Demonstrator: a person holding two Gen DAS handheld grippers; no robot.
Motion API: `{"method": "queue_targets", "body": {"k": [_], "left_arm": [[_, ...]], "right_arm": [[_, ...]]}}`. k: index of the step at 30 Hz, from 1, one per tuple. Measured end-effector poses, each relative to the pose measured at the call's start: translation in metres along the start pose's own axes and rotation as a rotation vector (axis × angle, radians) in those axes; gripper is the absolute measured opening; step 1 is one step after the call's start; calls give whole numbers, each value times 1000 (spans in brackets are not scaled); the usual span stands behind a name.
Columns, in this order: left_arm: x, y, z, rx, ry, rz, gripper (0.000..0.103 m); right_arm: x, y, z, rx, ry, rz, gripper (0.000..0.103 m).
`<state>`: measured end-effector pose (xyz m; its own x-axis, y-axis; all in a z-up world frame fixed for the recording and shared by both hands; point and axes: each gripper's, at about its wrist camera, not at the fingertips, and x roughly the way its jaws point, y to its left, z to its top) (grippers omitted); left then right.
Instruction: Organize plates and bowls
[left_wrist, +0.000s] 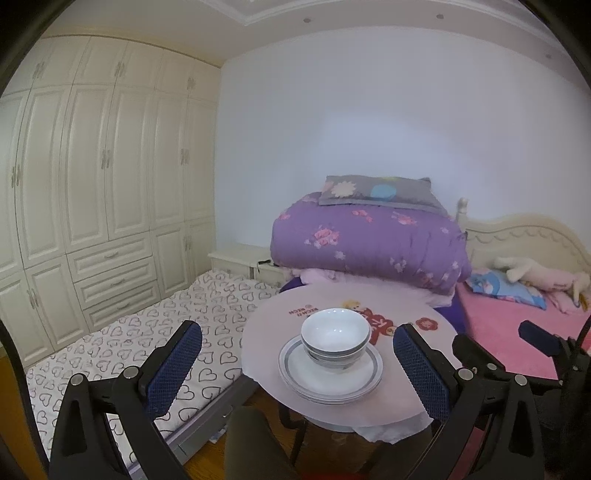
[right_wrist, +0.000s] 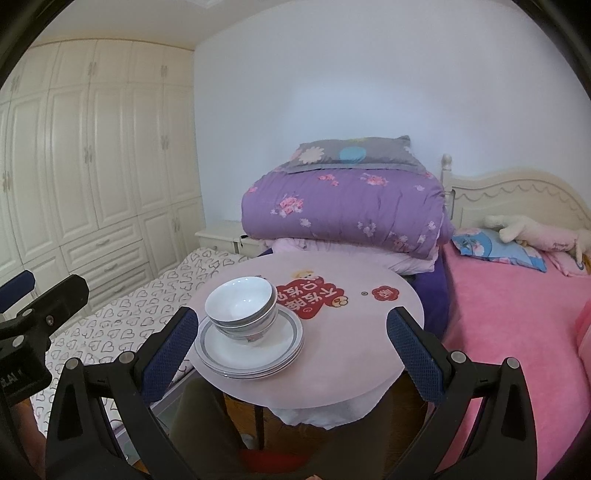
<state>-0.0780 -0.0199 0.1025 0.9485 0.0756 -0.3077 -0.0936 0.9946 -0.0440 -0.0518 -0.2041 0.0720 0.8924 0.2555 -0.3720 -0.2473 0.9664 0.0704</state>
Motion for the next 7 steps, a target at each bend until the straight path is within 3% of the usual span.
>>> {"method": "queue_targets", "body": {"k": [7], "left_arm": [[-2, 1, -6, -10, -17, -13, 102]], "right_arm": [[1, 1, 0, 0, -1, 1, 103]]}}
